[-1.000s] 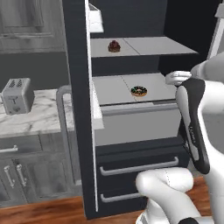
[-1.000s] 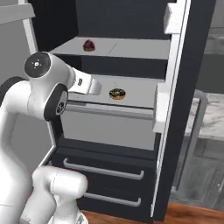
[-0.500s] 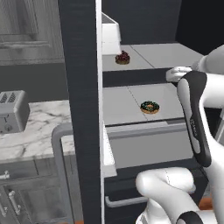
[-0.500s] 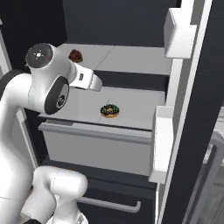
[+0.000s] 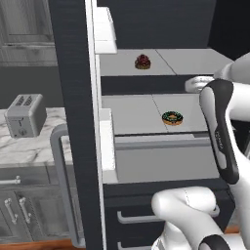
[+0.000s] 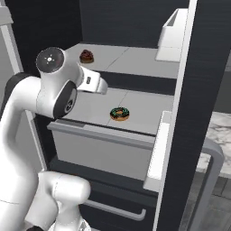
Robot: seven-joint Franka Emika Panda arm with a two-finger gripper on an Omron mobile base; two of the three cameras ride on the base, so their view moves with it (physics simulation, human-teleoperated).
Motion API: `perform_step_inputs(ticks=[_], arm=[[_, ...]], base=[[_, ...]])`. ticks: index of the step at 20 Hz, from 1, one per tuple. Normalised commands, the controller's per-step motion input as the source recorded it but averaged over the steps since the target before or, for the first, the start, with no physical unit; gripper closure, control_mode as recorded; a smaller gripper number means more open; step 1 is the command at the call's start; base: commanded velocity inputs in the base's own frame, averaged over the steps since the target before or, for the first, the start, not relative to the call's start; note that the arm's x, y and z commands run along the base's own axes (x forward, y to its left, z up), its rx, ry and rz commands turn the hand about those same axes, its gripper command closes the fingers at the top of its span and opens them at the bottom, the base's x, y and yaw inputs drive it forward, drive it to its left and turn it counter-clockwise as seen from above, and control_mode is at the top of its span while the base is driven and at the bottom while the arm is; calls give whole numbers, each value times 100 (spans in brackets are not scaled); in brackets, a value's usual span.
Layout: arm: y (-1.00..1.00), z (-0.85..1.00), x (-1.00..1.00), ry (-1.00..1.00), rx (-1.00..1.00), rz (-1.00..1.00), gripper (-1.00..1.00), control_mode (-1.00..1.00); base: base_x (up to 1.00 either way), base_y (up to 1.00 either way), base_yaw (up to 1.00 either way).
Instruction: Take the cake and donut from the fridge and place them on the empty tray on the dining counter.
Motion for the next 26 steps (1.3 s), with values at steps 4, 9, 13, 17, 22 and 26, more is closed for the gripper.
perform_step_inputs(ticks=[4,9,13,17,22,26], arm=[[34,63,15,18,-4,17,100,-100],[49,59,34,8,-13,1,100,-100],[26,-15,61,-12,-7,0,-100,-100],[16,-17,69,-12,0,1,-100,-100],[17,0,62,4,3,0,-100,-100],[28,0,50,8,6,2,-100,-100]], base=[[0,0,0],[0,0,0],[0,0,0],[0,0,0],[0,0,0],[0,0,0]])
